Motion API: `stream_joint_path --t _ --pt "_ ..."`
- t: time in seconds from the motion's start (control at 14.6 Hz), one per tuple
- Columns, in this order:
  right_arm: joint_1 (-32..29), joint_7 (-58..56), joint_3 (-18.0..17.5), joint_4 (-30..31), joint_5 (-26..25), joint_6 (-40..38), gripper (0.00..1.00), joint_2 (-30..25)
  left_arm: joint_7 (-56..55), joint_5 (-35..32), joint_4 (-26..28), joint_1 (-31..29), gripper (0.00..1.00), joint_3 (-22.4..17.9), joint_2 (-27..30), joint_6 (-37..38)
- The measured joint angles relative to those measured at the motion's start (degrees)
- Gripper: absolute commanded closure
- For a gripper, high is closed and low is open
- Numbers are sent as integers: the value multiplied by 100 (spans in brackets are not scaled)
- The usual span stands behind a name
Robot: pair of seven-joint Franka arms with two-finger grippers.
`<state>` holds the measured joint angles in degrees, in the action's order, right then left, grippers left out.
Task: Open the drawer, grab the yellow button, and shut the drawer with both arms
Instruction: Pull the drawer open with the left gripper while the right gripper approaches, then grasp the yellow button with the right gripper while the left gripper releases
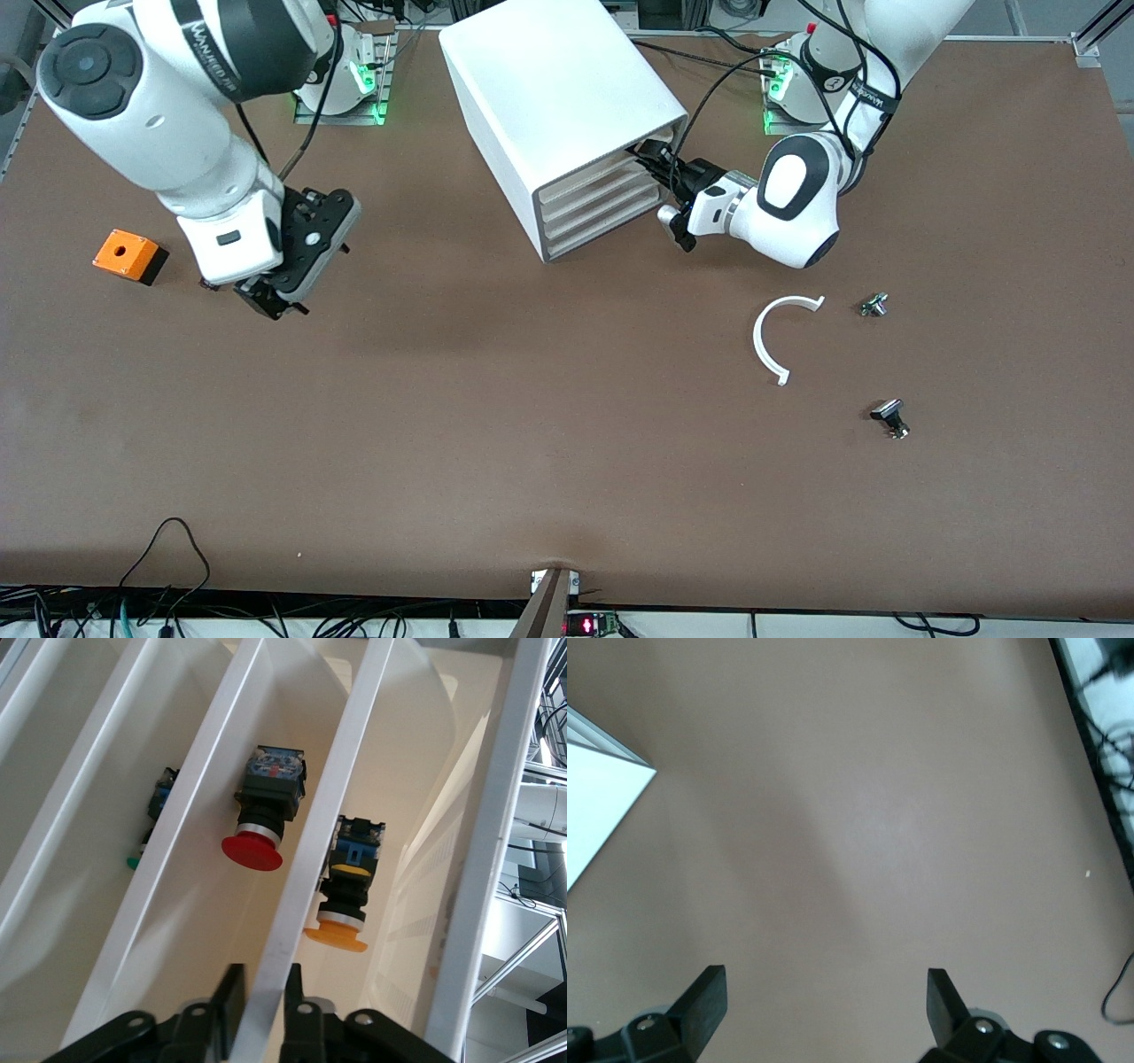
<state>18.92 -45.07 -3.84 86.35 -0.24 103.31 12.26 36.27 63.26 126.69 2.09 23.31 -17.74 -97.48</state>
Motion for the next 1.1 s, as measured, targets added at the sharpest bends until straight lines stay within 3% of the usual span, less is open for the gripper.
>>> stream_joint_path --t 0.07,0.41,0.82,1.1 --pt "144 0 -12 -74 0 0 0 21 1 0 4 1 100 0 -2 0" --pt "771 -264 -45 -415 0 1 0 186 138 29 9 12 100 -74 -3 1" --pt "1184 -268 -49 -461 -4 176 0 343 225 29 -244 -70 99 -834 13 -199" --pt "1203 -347 -67 -525 -4 404 0 447 226 -27 -418 -72 95 -1030 13 -364"
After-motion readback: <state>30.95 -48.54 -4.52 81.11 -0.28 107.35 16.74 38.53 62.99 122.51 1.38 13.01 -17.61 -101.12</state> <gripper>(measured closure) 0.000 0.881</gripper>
